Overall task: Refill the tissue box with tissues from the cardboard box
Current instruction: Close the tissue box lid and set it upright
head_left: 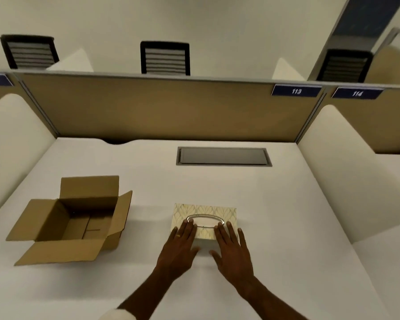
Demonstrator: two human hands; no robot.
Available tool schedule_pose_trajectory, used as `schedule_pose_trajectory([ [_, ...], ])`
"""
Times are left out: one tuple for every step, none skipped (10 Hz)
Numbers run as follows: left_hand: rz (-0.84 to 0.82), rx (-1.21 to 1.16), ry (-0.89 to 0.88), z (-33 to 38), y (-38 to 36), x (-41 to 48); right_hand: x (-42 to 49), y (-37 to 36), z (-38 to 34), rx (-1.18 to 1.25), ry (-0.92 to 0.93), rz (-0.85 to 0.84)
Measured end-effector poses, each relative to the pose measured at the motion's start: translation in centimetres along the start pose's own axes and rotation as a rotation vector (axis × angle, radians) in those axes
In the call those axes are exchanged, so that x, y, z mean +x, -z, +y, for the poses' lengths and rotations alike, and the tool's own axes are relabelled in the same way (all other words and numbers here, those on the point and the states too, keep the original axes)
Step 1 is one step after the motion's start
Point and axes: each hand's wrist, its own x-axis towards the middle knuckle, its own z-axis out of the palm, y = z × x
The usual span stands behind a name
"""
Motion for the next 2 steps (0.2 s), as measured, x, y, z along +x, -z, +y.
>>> schedule_pose_trajectory([
  [0.026,-0.002,0.011,-0.1,0.3,0.0,0.6,1.3,0.0,0.010,-0.044,0.017],
  [0.099,0.001,0.012,-0.6,2.2,1.2,1.9,2.6,0.0,0.039,-0.123,0.114],
])
